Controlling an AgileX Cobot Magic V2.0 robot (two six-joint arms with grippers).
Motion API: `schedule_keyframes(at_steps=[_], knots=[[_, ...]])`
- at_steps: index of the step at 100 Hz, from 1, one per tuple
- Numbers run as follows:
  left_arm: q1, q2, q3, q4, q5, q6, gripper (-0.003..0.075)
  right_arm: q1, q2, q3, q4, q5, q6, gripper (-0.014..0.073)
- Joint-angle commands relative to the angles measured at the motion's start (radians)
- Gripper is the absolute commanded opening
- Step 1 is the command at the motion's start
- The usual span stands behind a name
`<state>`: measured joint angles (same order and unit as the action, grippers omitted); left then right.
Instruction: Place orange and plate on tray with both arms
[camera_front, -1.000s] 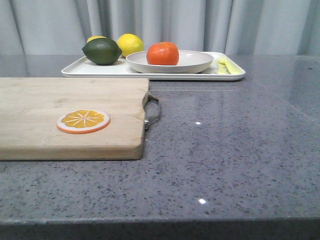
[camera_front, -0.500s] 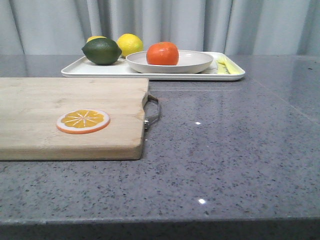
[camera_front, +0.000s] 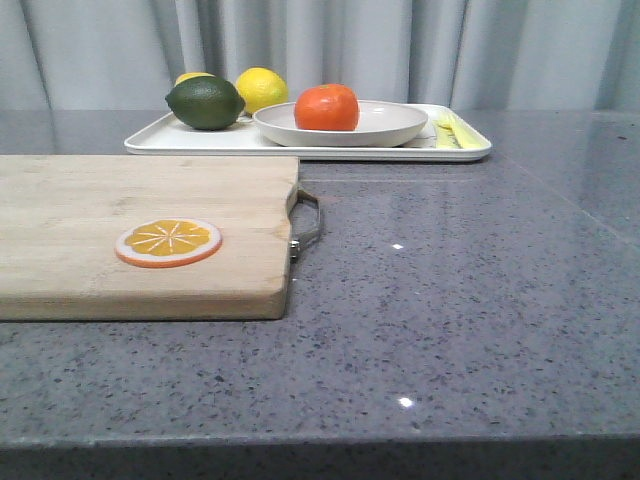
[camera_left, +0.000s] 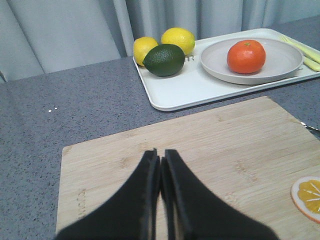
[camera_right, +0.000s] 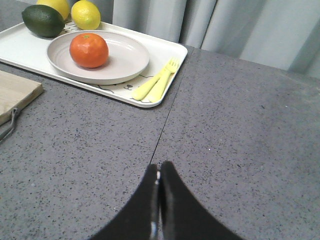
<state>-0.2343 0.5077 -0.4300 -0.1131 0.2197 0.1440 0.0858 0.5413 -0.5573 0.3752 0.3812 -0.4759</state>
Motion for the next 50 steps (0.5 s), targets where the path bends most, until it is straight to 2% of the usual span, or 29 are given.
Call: schedule_keyframes(at_steps=[1,21,50], knots=[[0.005,-0.08,0.077,0.002,-0.169,-0.009,-0.002,-0.007,0.0,-0.026,0.001,-0.081,-0.006,-0.0101],[0.013,-0.305,0.279,0.005,-0.209,-0.009,-0.002,-0.007,0.0,-0.026,0.001,-0.081,-0.006,-0.0101],[0.134,-0.491,0.407,0.005,-0.207,-0.009,-0.002,-0.007,0.0,-0.026,0.001,-0.081,-0.006,-0.0101]])
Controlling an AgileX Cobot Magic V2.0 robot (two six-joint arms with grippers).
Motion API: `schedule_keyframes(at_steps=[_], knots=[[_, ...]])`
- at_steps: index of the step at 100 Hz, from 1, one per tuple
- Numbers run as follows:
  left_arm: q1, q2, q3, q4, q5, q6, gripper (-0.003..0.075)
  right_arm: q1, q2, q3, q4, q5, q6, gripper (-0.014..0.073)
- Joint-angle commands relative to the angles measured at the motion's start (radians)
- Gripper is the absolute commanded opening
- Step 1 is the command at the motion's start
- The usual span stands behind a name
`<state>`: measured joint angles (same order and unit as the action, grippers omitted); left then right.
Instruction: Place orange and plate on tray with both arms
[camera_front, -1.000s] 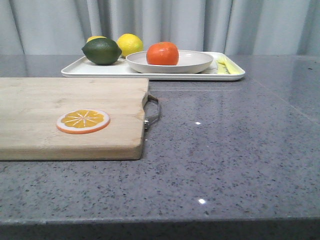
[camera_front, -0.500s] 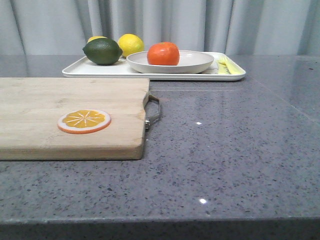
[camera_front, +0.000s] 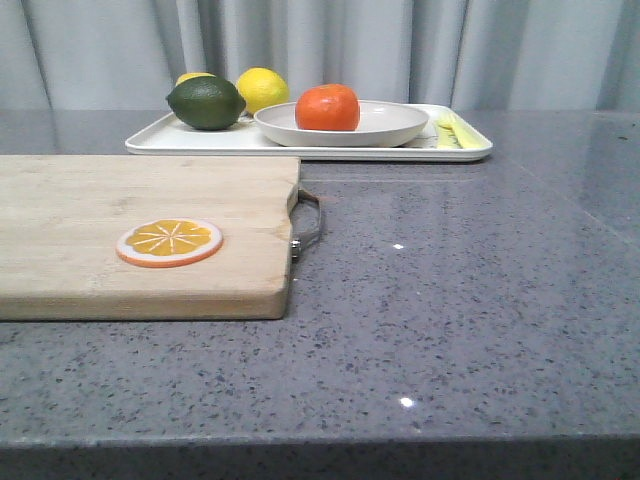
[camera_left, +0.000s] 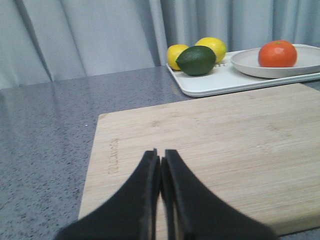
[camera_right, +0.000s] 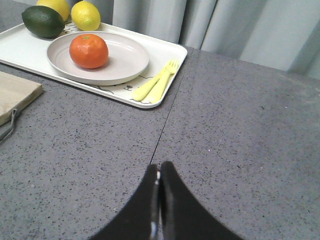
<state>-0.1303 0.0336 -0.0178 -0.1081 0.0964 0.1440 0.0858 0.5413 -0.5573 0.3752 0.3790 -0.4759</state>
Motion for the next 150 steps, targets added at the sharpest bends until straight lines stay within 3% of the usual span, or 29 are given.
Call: schedule_keyframes(at_steps=[1,121,136,150], knots=[[0.035,-0.021,0.0,0.0,-0.084,-0.009,-0.002,-0.007,0.0,-0.026,0.001,-0.078,-0.006,-0.0101],[0.049,-0.072,0.027,0.021,-0.057,-0.009,-0.002,-0.007,0.0,-0.023,0.001,-0.08,-0.006,-0.0101],[0.049,-0.072,0.027,0.021,-0.057,-0.009,-0.002,-0.006,-0.042,0.003,-0.057,-0.089,-0.005,-0.0101],[0.049,-0.072,0.027,0.021,-0.057,-0.009,-0.002,-0.002,-0.165,0.124,-0.145,-0.154,0.041,-0.0101]])
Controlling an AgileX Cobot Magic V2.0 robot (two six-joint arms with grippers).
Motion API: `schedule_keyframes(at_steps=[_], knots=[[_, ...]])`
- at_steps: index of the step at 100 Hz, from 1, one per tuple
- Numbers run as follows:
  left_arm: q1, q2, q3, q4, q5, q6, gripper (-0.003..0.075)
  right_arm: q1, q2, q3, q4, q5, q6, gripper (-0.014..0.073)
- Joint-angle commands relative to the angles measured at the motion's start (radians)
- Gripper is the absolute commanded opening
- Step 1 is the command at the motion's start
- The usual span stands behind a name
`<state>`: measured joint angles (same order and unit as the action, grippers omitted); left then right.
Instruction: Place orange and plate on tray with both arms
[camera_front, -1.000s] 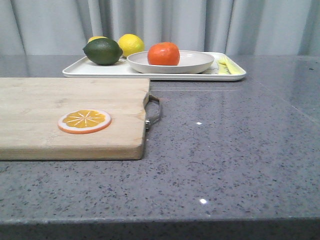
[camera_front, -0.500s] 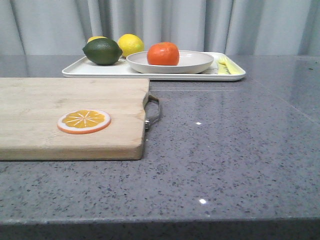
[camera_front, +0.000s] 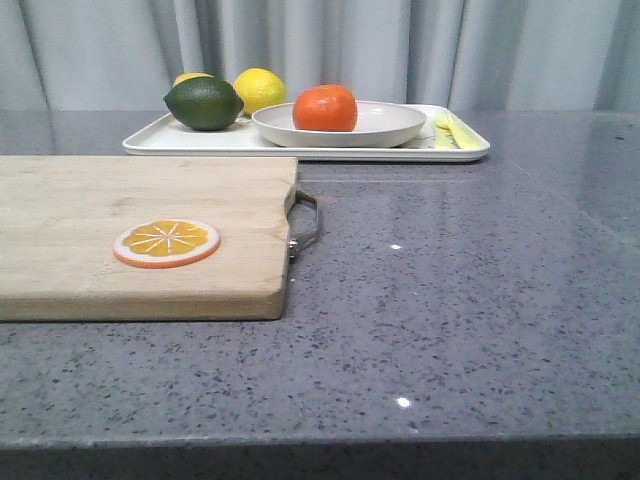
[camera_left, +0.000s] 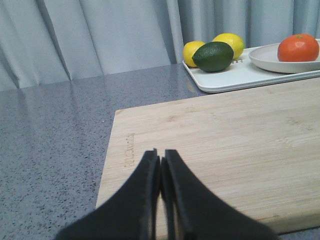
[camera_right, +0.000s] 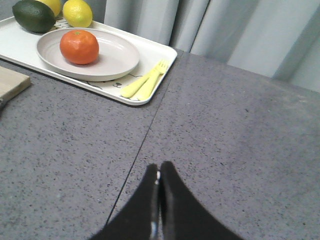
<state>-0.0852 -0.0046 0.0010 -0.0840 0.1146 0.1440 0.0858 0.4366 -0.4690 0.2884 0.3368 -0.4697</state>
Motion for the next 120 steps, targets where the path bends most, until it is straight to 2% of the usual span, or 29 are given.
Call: schedule_keyframes(at_steps=[1,19,28,40,57,120], knots=[[0.004,-0.034,0.008,-0.003,-0.075,-0.009,-0.002,0.0,-0.076,0.052,-0.066,-0.116,0.043,-0.0101],[0.004,-0.034,0.008,-0.003,-0.075,-0.009,-0.002,0.022,-0.28,0.253,-0.31,-0.259,0.35,-0.0101],[0.004,-0.034,0.008,-0.003,-0.075,-0.009,-0.002,0.022,-0.373,0.336,-0.355,-0.292,0.421,-0.0101],[0.004,-0.034,0.008,-0.003,-0.075,-0.009,-0.002,0.022,-0.462,0.415,-0.355,-0.295,0.434,-0.0101],[0.004,-0.034,0.008,-0.003,-0.075,-0.009,-0.002,0.022,-0.459,0.477,-0.355,-0.337,0.435,-0.0101],[0.004,-0.034,0.008,-0.003,-0.075,-0.009,-0.002,0.022,-0.459,0.475,-0.359,-0.343,0.437,-0.0101]])
